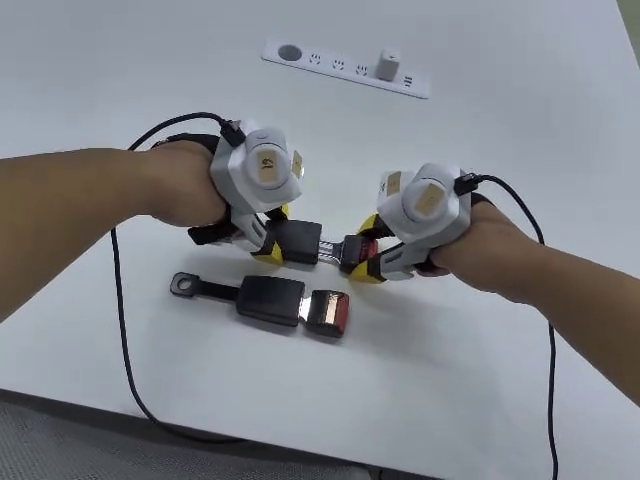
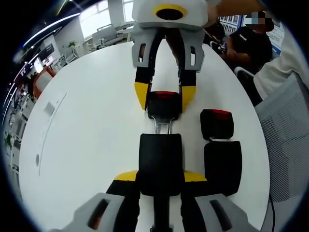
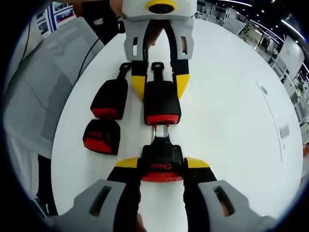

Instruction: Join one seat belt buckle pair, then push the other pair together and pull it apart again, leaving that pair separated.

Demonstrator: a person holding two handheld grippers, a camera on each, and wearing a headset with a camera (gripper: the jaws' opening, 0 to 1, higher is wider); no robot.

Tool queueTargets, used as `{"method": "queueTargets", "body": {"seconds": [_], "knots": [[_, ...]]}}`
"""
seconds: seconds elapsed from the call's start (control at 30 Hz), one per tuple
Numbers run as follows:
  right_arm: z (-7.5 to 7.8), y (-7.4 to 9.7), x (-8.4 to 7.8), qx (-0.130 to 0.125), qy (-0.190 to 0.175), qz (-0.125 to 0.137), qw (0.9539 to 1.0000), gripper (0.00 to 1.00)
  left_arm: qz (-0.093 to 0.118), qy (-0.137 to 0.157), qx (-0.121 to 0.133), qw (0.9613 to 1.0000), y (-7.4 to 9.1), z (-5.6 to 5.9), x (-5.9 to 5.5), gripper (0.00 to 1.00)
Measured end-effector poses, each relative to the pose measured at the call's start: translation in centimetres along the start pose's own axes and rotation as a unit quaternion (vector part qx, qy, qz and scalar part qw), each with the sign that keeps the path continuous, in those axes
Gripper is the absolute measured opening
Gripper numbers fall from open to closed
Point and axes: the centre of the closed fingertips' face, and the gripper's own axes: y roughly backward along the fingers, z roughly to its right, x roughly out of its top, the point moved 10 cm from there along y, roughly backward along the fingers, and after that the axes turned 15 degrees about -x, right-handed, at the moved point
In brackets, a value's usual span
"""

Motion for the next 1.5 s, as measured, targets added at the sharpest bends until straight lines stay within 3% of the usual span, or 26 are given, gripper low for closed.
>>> {"method": "queueTargets", "body": {"seconds": [0.07, 0.17, 0.2, 0.37, 0.57, 0.73, 0.87, 1.07, 1.3, 1.43, 1.5], "knots": [[0.1, -0.1, -1.5, -0.002, -0.005, -0.002, 1.0, 0.32, 0.004, 0.0, 0.002, 1.0, 0.0, -0.1, -0.1, 0.32], [0.3, 1.1, -2.3, -0.009, -0.014, -0.006, 0.9998, 0.32, 0.003, -0.001, 0.003, 1.0, 0.1, 0.3, 0.3, 0.32], [0.3, 1.5, -2.8, -0.011, -0.015, -0.009, 0.9998, 0.32, 0.002, -0.001, 0.002, 1.0, -0.1, -0.2, -0.1, 0.32], [0.5, 2.6, -5.3, -0.019, -0.019, -0.021, 0.9994, 0.32, -0.002, -0.004, 0.0, 1.0, -0.2, -0.6, -0.2, 0.32], [0.7, 4.0, -7.9, -0.021, -0.035, -0.033, 0.9986, 0.33, -0.003, 0.0, 0.004, 1.0, 0.0, 0.1, 0.3, 0.32], [1.0, 4.8, -9.2, -0.022, -0.033, -0.042, 0.9983, 0.33, -0.007, 0.003, 0.006, 1.0, 0.1, 0.0, 0.2, 0.32], [1.0, 5.1, -9.8, -0.023, -0.038, -0.044, 0.998, 0.33, -0.01, -0.007, 0.009, 0.9999, 0.1, 0.2, 0.3, 0.33], [0.7, 5.4, -9.2, -0.023, -0.033, -0.046, 0.9981, 0.34, -0.012, -0.01, 0.014, 0.9998, 0.2, 0.2, 0.3, 0.33], [1.1, 5.0, -9.8, -0.042, -0.034, -0.051, 0.9972, 0.44, -0.025, -0.024, 0.021, 0.9992, 0.3, 0.5, 0.2, 0.38], [0.5, 6.1, -8.4, -0.056, -0.043, -0.038, 0.9968, 0.45, -0.017, -0.019, 0.04, 0.9989, 1.4, 1.0, 0.3, 0.42], [0.3, 6.7, -7.9, -0.064, -0.054, -0.029, 0.9961, 0.45, 0.006, -0.012, 0.053, 0.9985, 2.4, 1.3, 0.3, 0.43]]}}
